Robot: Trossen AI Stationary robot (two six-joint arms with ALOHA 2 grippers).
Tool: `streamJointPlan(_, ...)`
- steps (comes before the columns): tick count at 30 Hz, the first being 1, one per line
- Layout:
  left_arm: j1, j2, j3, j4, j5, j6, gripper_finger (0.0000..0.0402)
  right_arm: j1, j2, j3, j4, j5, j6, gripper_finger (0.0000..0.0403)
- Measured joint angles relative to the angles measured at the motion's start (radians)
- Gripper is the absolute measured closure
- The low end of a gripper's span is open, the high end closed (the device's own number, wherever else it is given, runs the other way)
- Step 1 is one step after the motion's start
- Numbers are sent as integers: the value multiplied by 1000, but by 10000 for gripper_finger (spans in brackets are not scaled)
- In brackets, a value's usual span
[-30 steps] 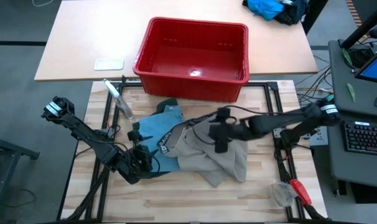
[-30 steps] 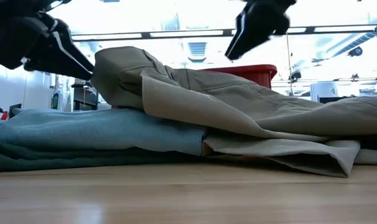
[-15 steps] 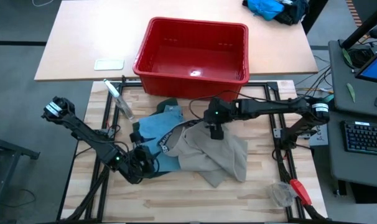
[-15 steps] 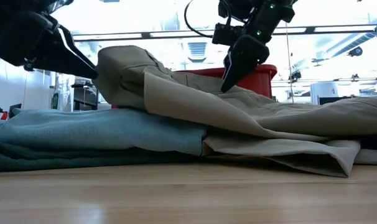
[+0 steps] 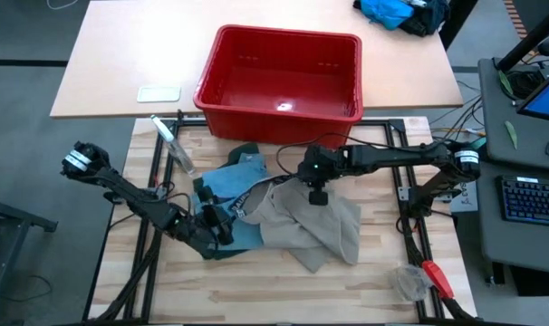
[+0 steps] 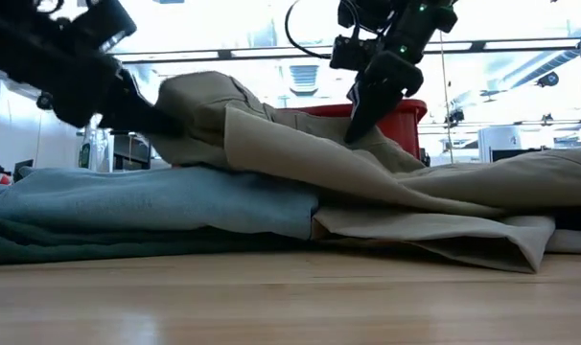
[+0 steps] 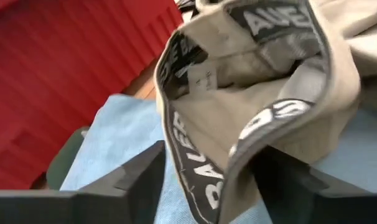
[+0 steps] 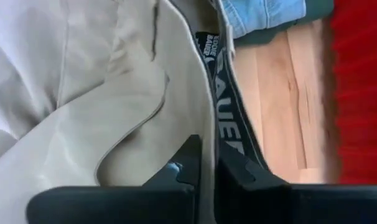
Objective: Fold Laundry from Bin
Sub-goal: Fold the light brown shorts
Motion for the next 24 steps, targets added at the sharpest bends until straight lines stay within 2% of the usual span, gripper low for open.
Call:
streamJointPlan(3, 11, 0, -33, 1, 3, -35, 233, 19, -35, 3, -45, 13, 28, 392)
streamJointPlan(5, 11, 0, -58, 0, 9, -71, 268, 43, -71, 3, -85, 58, 59, 393)
streamJointPlan(10, 11, 0, -83, 15, 71, -134, 348, 137, -177, 3, -234, 337, 164, 394)
streamJointPlan(13, 7, 0, -50, 38, 96, -85, 389, 196, -237, 3, -266, 435, 231, 394)
streamJointPlan(19, 4, 0, 118, 15, 109, 163, 397, 284, -292, 5, -225, 451, 273, 394)
streamJointPlan(22, 4, 0, 228, -142, 159, 192, 400, 299, -294, 5, -244, 461, 294, 394)
streamJointPlan(24, 4, 0, 310, -299, 187, 133, 400, 309, -295, 5, -264, 488, 322, 394)
